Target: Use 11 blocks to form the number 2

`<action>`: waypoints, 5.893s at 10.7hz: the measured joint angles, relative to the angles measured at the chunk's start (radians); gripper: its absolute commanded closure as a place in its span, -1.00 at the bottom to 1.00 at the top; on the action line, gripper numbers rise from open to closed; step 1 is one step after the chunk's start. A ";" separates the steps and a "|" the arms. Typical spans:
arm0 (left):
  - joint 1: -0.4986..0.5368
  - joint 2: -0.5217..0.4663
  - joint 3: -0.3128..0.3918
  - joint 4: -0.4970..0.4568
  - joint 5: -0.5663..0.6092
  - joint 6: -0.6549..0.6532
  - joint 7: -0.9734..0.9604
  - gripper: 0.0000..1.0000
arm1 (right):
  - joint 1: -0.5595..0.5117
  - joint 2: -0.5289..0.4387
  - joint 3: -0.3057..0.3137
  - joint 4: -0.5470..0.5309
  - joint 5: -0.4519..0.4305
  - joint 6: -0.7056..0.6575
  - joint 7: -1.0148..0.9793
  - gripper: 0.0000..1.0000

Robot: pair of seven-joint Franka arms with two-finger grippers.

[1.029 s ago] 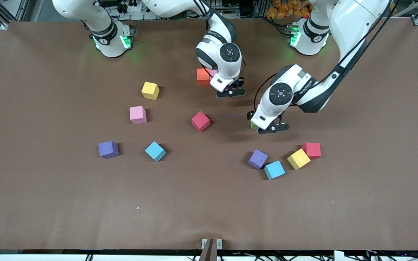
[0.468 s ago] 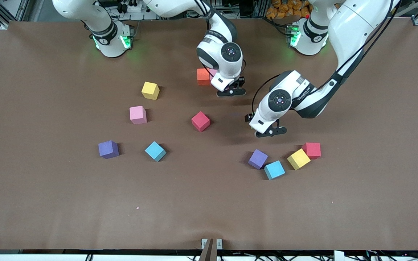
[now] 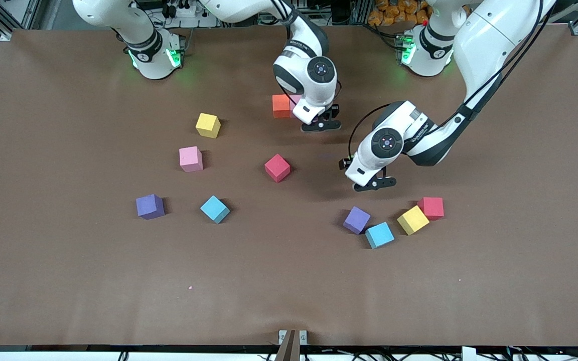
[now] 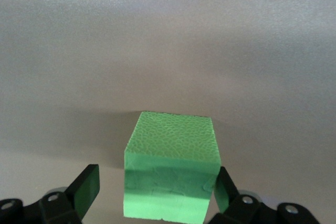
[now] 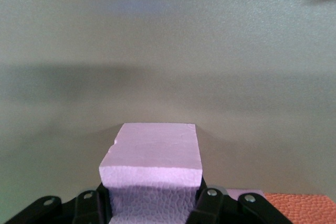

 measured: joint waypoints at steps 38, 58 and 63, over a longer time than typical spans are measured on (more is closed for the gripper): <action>-0.277 0.060 -0.004 0.039 0.000 0.051 -0.220 -0.21 | -0.413 -0.168 -0.123 0.057 -0.095 -0.287 -0.518 -1.00; -0.210 -0.036 -0.040 0.044 -0.022 0.015 -0.301 -1.00 | -0.412 -0.168 -0.121 0.057 -0.098 -0.287 -0.518 -1.00; -0.030 -0.067 -0.050 0.144 -0.025 -0.029 -0.302 -1.00 | -0.412 -0.142 -0.121 0.055 -0.099 -0.245 -0.518 -1.00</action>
